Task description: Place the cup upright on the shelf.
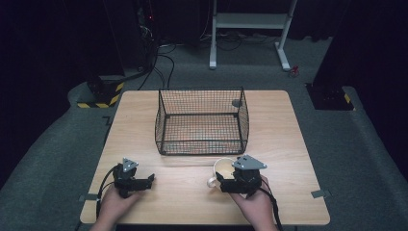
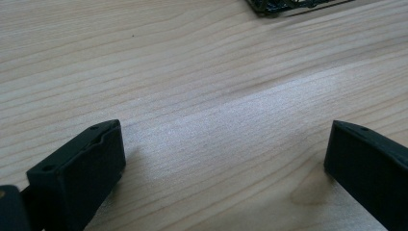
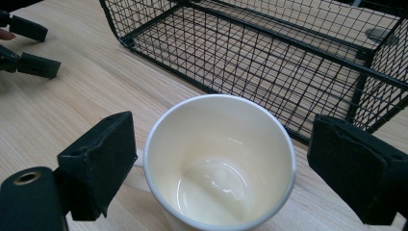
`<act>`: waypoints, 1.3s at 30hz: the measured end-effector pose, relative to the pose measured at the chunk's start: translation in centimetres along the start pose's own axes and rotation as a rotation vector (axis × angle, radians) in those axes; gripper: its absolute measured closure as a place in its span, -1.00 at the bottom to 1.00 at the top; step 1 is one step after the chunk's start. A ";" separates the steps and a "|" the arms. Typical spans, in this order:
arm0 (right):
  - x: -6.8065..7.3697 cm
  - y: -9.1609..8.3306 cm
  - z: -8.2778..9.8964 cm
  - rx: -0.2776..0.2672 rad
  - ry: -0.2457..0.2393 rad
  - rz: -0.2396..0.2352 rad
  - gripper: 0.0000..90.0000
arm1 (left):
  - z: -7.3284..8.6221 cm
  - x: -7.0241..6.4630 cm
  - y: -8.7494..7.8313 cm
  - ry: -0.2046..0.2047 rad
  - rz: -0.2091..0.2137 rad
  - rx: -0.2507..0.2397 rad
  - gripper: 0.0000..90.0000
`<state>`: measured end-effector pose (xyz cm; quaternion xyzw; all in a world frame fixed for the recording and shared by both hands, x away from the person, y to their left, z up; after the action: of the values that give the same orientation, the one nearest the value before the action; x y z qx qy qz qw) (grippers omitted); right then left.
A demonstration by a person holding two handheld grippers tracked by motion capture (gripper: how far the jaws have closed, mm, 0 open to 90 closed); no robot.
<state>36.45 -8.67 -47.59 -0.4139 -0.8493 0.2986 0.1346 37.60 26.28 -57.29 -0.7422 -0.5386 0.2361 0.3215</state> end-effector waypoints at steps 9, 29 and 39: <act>0.2 0.9 0.0 0.030 -0.011 0.010 -0.79 | 0.0 0.0 0.0 0.000 -0.001 0.000 -0.98; -0.1 2.0 0.6 0.046 -0.001 -0.013 -0.81 | 0.0 0.0 0.0 0.000 0.000 0.000 -0.98; -0.2 2.3 0.8 0.049 -0.002 -0.026 -0.81 | 0.0 0.0 0.0 0.000 0.000 0.000 -0.98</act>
<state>37.62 -8.07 -49.68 -0.3990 -0.8473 0.3179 0.1475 37.60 26.27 -57.29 -0.7422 -0.5387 0.2361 0.3214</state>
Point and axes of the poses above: each handheld gripper's, and its own axes: y roughly forward along the jaws, z roughly out of its underside, x roughly to its left, the point moved 6 cm from there along y, roughly forward along the jaws, and after that the axes turned 2 degrees about x, right-handed, at the moved point
